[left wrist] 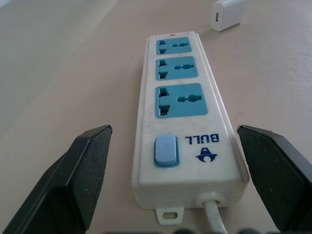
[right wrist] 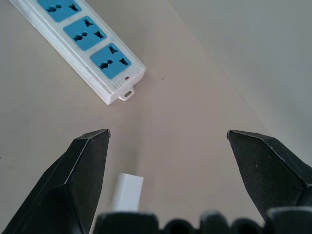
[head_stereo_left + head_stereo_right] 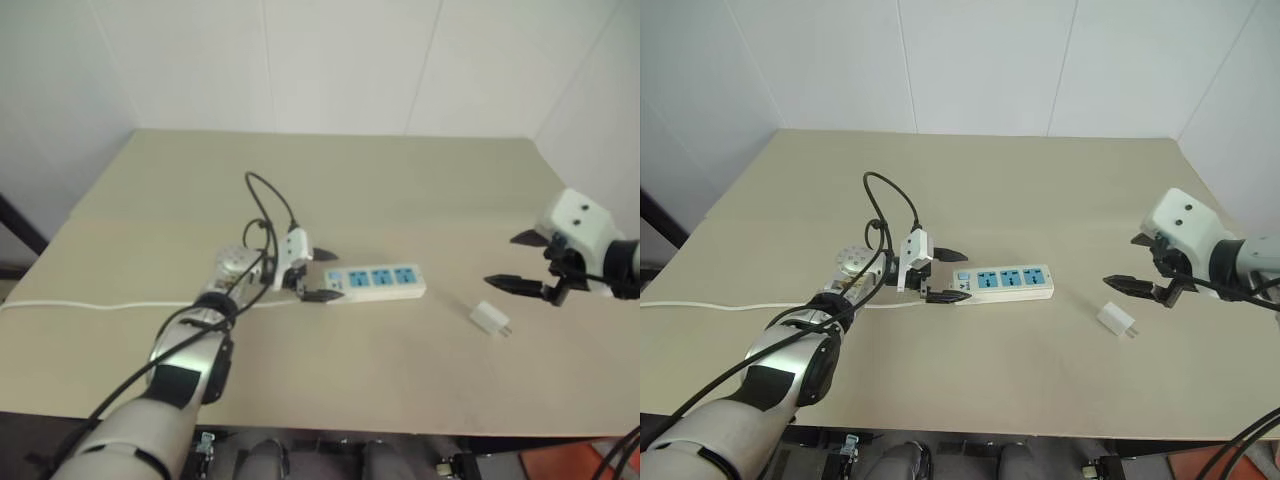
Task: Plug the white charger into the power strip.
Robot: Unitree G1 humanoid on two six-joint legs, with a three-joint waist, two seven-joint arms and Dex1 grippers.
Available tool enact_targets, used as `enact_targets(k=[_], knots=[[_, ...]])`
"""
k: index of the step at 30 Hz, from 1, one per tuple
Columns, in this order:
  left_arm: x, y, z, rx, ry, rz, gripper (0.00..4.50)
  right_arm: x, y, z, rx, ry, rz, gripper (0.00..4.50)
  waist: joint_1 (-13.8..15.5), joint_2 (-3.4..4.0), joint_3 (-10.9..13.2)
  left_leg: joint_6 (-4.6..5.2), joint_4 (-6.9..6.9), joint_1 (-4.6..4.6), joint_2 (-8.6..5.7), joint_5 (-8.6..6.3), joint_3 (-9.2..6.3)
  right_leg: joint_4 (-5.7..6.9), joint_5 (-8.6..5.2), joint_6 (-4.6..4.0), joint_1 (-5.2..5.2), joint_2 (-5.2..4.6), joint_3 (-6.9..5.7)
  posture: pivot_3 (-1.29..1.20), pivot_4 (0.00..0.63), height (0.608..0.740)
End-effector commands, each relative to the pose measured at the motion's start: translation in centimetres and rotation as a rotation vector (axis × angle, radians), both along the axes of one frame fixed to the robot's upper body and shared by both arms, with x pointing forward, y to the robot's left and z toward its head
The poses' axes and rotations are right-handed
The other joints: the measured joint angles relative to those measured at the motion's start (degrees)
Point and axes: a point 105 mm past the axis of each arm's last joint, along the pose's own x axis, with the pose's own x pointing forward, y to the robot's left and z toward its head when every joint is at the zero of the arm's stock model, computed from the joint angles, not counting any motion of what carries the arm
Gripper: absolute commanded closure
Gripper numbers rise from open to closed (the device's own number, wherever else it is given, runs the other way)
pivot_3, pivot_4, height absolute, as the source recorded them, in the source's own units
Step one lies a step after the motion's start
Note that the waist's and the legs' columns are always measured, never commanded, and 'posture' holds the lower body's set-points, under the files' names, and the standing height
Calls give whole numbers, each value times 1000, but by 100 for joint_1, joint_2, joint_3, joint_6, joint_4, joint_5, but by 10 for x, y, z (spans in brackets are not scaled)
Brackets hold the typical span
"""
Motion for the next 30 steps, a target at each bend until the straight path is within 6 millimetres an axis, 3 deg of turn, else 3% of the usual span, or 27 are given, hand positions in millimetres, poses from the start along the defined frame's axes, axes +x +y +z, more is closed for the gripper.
enact_targets(k=[1, 6, 17, 22, 30], knots=[[1, -2, -4, -5, -5, 29, 21, 0, 1, 6, -1, -34, -13, 0, 1, 0, 0, 0, 2, 0, 0, 0, 0, 2, 0, 0, 0, 0, 0, 0, 150, 740], [-4, -1, -16, -6, 37, 30, 21, 5, 4, 7, 18, -69, -30, 0, -9, 1, 0, 0, 2, 3, 1, 0, 0, 4, 0, 0, 0, 2, 0, 0, 150, 740], [-3, -8, -17, -68, 67, 54, 21, 4, 5, -1, 12, -81, -52, 0, 13, 1, -1, 0, 2, 2, -1, 0, 0, 5, 0, 0, 0, 0, 0, 0, 150, 740], [-6, -10, -22, -39, 66, 40, 1210, 4, 5, -3, 13, -66, -66, 0, 11, 1, -1, 0, 3, 5, 0, 0, 0, 7, 0, 0, 1, 1, 0, 0, 150, 740], [-13, -9, -24, 57, 23, -49, 1233, 0, 0, -13, -15, 164, -148, 0, -4, 11, -7, 0, 7, 7, 0, 0, 0, 6, 0, 0, 4, 1, 0, 0, 150, 740]])
